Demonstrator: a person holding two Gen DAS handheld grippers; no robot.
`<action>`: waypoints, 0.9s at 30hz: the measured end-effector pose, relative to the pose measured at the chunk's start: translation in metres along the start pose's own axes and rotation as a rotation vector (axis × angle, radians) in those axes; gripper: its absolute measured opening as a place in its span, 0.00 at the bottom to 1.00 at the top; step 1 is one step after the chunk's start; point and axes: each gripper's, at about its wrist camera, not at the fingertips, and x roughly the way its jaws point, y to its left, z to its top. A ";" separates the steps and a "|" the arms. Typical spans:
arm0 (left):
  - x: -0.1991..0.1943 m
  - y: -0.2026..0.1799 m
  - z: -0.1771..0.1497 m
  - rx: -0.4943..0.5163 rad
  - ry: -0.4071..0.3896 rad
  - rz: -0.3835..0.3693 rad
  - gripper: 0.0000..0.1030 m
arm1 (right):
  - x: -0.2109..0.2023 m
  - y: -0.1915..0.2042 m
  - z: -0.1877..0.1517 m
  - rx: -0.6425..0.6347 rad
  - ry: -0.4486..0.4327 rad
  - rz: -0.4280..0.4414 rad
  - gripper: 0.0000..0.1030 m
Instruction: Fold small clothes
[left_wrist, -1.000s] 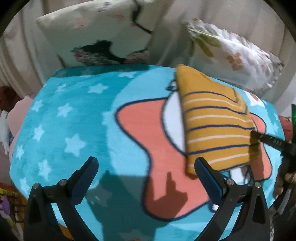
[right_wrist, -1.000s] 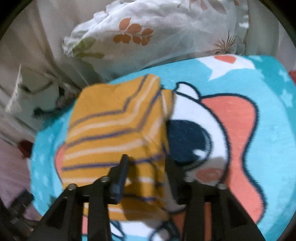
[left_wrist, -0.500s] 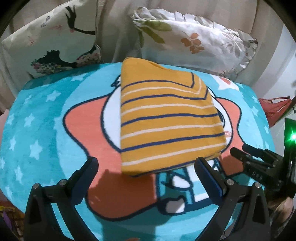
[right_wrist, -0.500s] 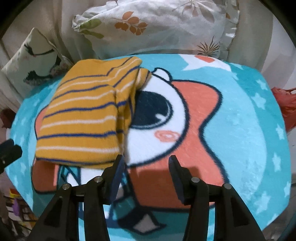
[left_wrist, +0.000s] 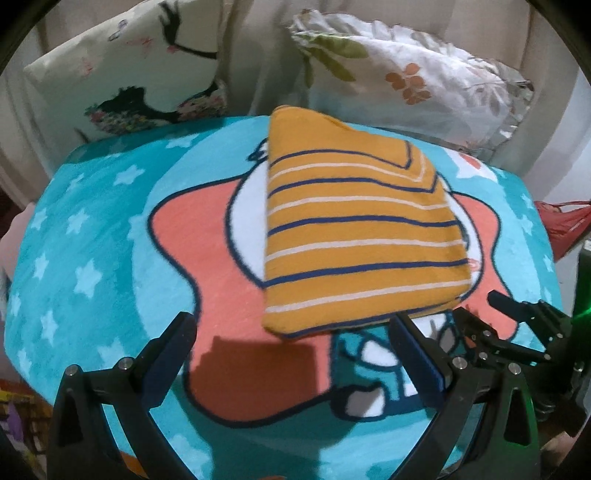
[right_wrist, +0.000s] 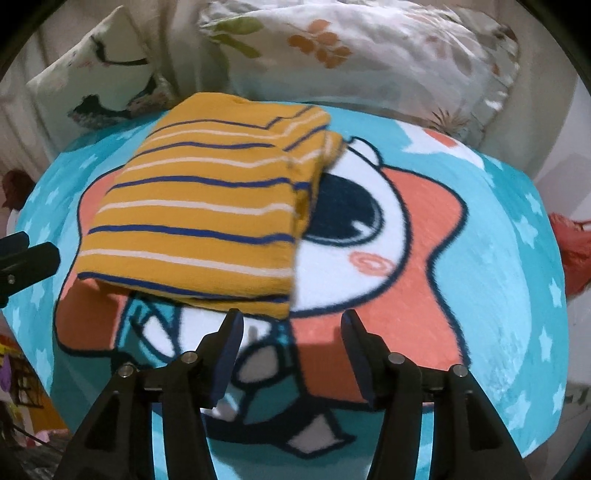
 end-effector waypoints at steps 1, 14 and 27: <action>0.001 0.002 -0.001 -0.005 0.004 0.003 1.00 | 0.000 0.004 0.001 -0.011 -0.003 0.001 0.60; 0.010 0.008 -0.006 -0.029 0.045 0.031 1.00 | 0.007 0.018 0.004 -0.052 0.013 -0.010 0.62; 0.017 -0.006 -0.005 0.001 0.062 0.020 1.00 | 0.012 0.005 0.003 -0.033 0.055 -0.111 0.63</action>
